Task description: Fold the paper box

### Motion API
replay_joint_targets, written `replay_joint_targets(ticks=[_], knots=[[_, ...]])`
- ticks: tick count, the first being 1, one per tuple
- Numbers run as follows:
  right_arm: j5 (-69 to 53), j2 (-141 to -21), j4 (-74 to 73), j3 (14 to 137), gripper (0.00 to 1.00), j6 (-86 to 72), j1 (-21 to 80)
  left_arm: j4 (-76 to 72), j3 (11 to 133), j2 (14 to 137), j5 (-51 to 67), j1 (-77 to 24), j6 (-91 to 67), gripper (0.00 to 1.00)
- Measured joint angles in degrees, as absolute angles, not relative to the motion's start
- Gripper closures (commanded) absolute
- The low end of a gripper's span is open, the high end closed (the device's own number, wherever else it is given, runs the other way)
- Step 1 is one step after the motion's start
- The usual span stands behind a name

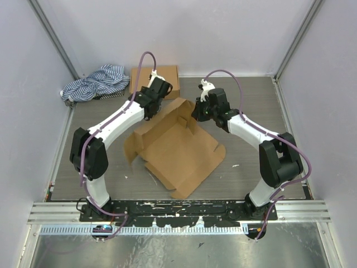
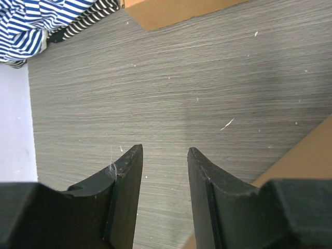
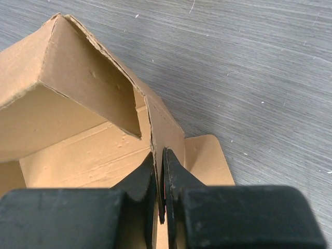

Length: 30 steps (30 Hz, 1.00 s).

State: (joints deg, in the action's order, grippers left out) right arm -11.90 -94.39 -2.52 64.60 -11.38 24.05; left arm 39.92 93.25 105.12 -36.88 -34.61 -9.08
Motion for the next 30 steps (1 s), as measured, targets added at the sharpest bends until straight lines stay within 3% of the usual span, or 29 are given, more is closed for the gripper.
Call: replay_joint_targets(ticks=[18,30], knots=[[-7.3,-94.4,-10.3,67.4,0.92,-14.6,25.5,44.0,94.9,108.5,-55.0,-40.9,-8.7,0.50],[-6.8,-94.1,-11.3,67.7,0.71,-16.4,26.1,47.6,98.0,106.0,-49.2,-41.4,-10.7,0.52]])
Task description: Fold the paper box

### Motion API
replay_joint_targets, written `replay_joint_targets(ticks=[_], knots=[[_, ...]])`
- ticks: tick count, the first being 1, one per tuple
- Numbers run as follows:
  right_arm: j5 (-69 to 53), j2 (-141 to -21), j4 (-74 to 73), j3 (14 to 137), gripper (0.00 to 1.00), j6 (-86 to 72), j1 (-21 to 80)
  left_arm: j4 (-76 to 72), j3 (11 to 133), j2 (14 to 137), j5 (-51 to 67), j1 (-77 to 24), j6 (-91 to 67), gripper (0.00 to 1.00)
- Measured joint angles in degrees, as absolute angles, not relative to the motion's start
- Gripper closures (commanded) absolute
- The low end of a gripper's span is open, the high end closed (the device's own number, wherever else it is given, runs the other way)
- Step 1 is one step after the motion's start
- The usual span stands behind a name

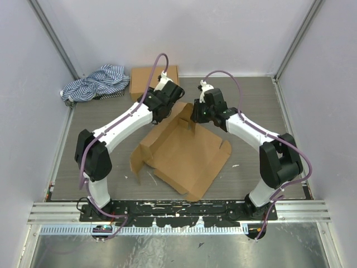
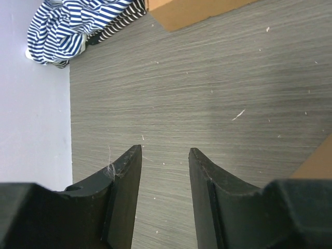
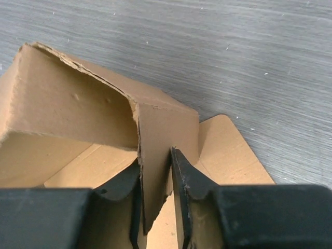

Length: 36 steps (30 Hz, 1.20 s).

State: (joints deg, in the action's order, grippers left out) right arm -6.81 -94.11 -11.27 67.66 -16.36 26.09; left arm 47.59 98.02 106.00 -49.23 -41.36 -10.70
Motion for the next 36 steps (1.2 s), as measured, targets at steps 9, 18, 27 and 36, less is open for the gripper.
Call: replay_joint_targets(ticks=[9,18,27,36], knots=[[-12.6,-94.1,-8.0,63.8,0.42,-14.1,26.2,50.2,98.9,110.5,-49.7,-44.5,-12.3,0.52],[-16.5,-88.7,-6.1,62.0,0.37,-9.6,24.9,52.2,101.5,113.2,-51.7,-44.6,-12.7,0.51],[-21.3,-87.1,-4.3,61.9,0.37,-7.8,18.1,52.6,101.6,114.0,-52.8,-44.6,-12.5,0.51],[-27.6,-84.0,1.4,58.8,0.37,-7.4,9.9,52.6,101.8,114.0,-52.8,-44.6,-12.2,0.51]])
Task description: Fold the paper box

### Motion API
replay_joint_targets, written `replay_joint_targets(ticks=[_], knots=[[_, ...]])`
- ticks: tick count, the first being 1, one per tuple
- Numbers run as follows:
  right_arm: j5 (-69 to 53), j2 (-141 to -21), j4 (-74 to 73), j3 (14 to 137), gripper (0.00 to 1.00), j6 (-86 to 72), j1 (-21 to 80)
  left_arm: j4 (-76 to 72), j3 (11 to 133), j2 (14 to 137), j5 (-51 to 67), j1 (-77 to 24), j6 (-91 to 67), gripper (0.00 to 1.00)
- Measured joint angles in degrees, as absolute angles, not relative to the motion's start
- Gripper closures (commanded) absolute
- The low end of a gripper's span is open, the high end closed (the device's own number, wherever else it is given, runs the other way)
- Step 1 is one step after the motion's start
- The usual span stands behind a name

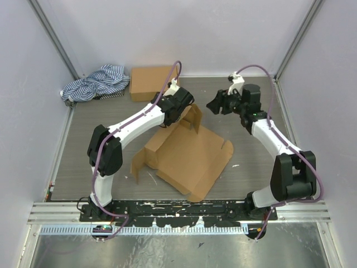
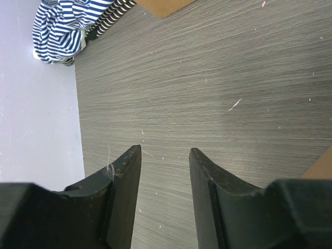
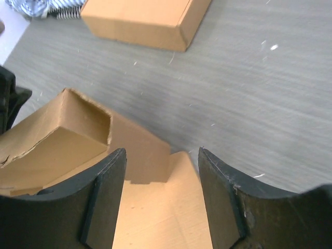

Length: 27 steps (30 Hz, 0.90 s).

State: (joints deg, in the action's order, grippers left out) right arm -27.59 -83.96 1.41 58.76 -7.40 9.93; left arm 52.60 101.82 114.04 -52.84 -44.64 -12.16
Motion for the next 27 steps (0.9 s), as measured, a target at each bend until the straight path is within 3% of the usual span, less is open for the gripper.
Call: replay_joint_targets(ticks=[6,18,27], knots=[[-34.1,-83.6,6.8,58.7,0.40,-6.9,3.0,52.9,102.1,114.1,-52.8,-44.6,-12.0,0.51],[-54.3,-103.2,14.8,61.2,0.42,1.6,2.9,56.1,106.8,115.1,-51.5,-44.7,-11.8,0.51],[-62.4,-106.0,11.8,64.4,0.41,7.9,3.9,58.3,108.0,115.1,-50.6,-45.6,-11.9,0.51]])
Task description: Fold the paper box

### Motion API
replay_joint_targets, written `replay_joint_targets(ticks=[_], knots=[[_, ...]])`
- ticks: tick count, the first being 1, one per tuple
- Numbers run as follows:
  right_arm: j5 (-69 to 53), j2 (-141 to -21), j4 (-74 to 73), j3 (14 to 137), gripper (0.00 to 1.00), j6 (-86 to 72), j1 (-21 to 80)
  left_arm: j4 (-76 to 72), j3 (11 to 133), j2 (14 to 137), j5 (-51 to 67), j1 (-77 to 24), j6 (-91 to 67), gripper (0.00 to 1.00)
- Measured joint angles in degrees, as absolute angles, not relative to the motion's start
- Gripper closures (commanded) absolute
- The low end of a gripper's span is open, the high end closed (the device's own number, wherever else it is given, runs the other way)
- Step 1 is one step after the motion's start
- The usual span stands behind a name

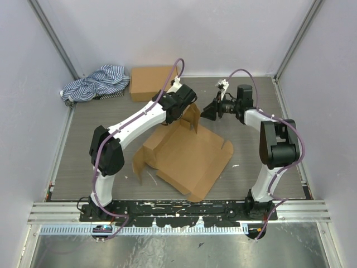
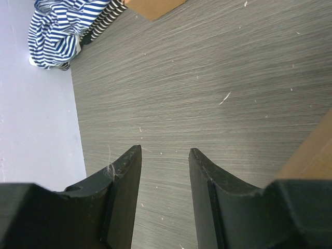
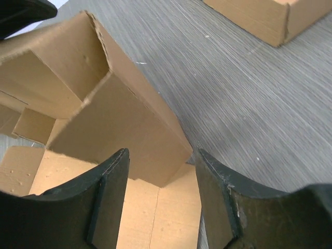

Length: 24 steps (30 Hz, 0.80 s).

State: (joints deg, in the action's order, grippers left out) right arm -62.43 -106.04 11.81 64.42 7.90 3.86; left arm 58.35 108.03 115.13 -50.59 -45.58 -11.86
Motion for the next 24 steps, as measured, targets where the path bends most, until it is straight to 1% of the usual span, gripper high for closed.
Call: replay_joint_targets(ticks=[6,10,24], knots=[[-63.4,-109.0,9.9,68.3,0.41,11.0,7.4,58.8,108.0,115.1,-50.1,-46.4,-12.1,0.51],[-63.8,-110.3,7.7,68.5,0.41,12.8,8.9,60.1,108.0,115.1,-50.5,-47.0,-12.3,0.51],[-65.6,-111.0,5.3,69.6,0.41,15.0,9.2,61.7,108.2,114.3,-51.3,-48.9,-12.0,0.50]])
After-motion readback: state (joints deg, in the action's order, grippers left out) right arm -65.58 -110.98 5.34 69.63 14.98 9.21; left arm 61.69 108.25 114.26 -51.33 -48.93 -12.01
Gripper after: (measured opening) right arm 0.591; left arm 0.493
